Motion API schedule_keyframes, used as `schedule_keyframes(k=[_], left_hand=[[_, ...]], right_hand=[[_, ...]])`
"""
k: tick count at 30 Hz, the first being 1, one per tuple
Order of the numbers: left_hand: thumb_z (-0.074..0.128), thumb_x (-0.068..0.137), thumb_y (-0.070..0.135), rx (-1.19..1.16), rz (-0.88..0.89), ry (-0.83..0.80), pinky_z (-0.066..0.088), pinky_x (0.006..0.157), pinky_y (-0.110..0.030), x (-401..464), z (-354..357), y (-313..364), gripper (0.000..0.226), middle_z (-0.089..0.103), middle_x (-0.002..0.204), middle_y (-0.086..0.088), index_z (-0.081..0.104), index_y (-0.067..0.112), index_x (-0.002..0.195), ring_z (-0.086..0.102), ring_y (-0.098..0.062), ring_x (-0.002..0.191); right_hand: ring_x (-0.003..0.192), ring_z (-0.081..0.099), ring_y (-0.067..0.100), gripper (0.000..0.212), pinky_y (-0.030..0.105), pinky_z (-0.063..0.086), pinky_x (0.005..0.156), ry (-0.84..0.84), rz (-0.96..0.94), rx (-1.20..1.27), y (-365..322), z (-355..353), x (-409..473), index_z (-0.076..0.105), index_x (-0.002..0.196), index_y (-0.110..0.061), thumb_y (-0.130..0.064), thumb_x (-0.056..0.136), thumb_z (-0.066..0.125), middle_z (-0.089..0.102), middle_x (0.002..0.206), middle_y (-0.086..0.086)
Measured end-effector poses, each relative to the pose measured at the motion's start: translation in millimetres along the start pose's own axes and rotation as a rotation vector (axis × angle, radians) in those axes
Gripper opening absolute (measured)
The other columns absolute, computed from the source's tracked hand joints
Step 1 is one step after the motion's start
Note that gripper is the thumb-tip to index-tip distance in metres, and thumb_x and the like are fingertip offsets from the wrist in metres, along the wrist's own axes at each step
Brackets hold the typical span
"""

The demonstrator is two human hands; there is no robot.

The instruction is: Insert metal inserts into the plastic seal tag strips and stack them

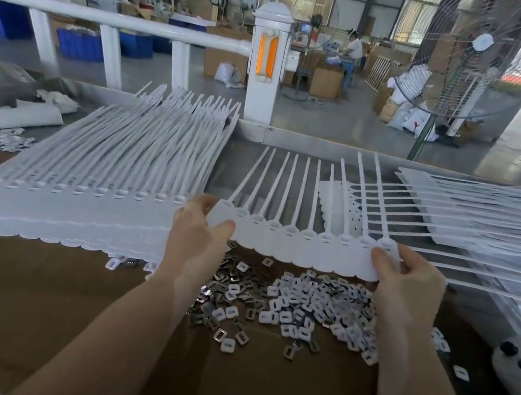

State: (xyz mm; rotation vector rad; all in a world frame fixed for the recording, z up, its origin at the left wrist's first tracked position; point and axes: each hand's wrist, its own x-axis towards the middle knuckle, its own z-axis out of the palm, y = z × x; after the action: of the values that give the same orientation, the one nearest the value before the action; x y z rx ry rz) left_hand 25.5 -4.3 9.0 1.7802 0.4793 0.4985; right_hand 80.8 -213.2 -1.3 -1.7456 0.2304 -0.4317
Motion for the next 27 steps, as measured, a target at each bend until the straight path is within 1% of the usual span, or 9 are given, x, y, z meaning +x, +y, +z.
schedule_keyframes(k=[3, 6, 8, 12, 16, 19, 23, 25, 27], left_hand=[[0.054, 0.091, 0.017, 0.271, 0.094, -0.038, 0.036, 0.102, -0.031, -0.6, 0.1, -6.4, 0.034, 0.051, 0.127, -0.006, 0.050, 0.013, 0.125, 0.048, -0.016, 0.108], [0.050, 0.094, 0.020, 0.454, 0.141, -0.080, 0.031, 0.084, -0.018, -2.8, 0.2, -8.5, 0.033, 0.055, 0.126, -0.005, 0.052, 0.013, 0.126, 0.051, -0.014, 0.103], [0.049, 0.095, 0.021, 0.538, 0.160, -0.101, 0.031, 0.083, -0.018, -4.7, 0.4, -9.1, 0.030, 0.058, 0.122, -0.005, 0.055, 0.013, 0.123, 0.053, -0.016, 0.106], [0.047, 0.095, 0.023, 0.654, 0.200, -0.106, 0.036, 0.080, -0.021, -6.9, -2.3, -10.1, 0.026, 0.064, 0.113, -0.001, 0.061, 0.014, 0.116, 0.053, -0.013, 0.091], [0.048, 0.095, 0.025, 0.710, 0.258, -0.087, 0.036, 0.078, -0.021, -8.8, -5.6, -11.2, 0.026, 0.066, 0.109, 0.000, 0.063, 0.016, 0.114, 0.053, -0.012, 0.088], [0.053, 0.093, 0.026, 0.718, 0.333, -0.049, 0.035, 0.076, -0.019, -6.7, -6.5, -10.0, 0.023, 0.066, 0.110, 0.001, 0.065, 0.020, 0.112, 0.057, -0.014, 0.093], [0.059, 0.090, 0.022, 0.596, 0.442, -0.135, 0.037, 0.073, -0.012, 2.3, 0.2, -6.3, 0.016, 0.067, 0.101, 0.007, 0.070, 0.023, 0.101, 0.054, -0.005, 0.085], [0.060, 0.089, 0.021, 0.567, 0.485, -0.173, 0.034, 0.065, -0.004, 5.0, 4.3, -6.6, 0.015, 0.063, 0.090, 0.011, 0.071, 0.022, 0.099, 0.050, 0.000, 0.075], [0.061, 0.089, 0.021, 0.548, 0.521, -0.168, 0.034, 0.063, -0.004, 5.9, 6.6, -9.7, 0.015, 0.054, 0.081, 0.019, 0.072, 0.021, 0.099, 0.047, 0.000, 0.071]], right_hand=[[0.118, 0.051, 0.027, 0.043, 0.040, 0.041, 0.103, 0.076, -0.034, -0.104, 2.3, -0.8, 2.1, 0.052, 0.130, -0.006, -0.021, 0.090, 0.061, 0.054, 0.129, 0.016], [0.123, 0.047, 0.029, 0.043, 0.034, 0.035, 0.101, 0.073, -0.076, -0.235, 4.9, 0.5, 1.4, 0.050, 0.131, -0.003, -0.020, 0.092, 0.058, 0.052, 0.132, 0.017], [0.121, 0.048, 0.031, 0.042, 0.035, 0.036, 0.100, 0.070, -0.105, -0.329, 6.7, 1.9, 0.8, 0.051, 0.130, -0.001, -0.020, 0.093, 0.056, 0.054, 0.129, 0.018], [0.122, 0.043, 0.033, 0.042, 0.040, 0.032, 0.102, 0.058, -0.169, -0.529, 9.7, 2.9, 0.9, 0.049, 0.130, -0.001, -0.020, 0.093, 0.054, 0.052, 0.128, 0.021], [0.123, 0.038, 0.035, 0.040, 0.048, 0.030, 0.099, 0.109, -0.233, -0.662, 5.9, 5.8, -6.7, 0.053, 0.128, -0.006, -0.019, 0.091, 0.058, 0.047, 0.131, 0.020], [0.120, 0.041, 0.032, 0.036, 0.045, 0.031, 0.098, 0.102, -0.348, -0.663, 3.4, 10.1, -12.4, 0.058, 0.124, -0.007, -0.015, 0.089, 0.061, 0.052, 0.127, 0.016], [0.111, 0.048, 0.023, 0.026, 0.028, 0.034, 0.094, -0.080, -0.471, -0.595, 1.6, 19.9, -20.0, 0.065, 0.113, -0.008, -0.013, 0.088, 0.060, 0.059, 0.115, 0.009], [0.104, 0.052, 0.021, 0.020, 0.027, 0.037, 0.092, -0.177, -0.519, -0.592, 0.9, 24.9, -23.9, 0.068, 0.107, -0.009, -0.012, 0.088, 0.061, 0.060, 0.107, 0.006], [0.102, 0.052, 0.019, 0.016, 0.029, 0.039, 0.091, -0.245, -0.551, -0.596, 0.8, 28.8, -27.0, 0.069, 0.102, -0.010, -0.012, 0.087, 0.063, 0.061, 0.103, 0.004]])
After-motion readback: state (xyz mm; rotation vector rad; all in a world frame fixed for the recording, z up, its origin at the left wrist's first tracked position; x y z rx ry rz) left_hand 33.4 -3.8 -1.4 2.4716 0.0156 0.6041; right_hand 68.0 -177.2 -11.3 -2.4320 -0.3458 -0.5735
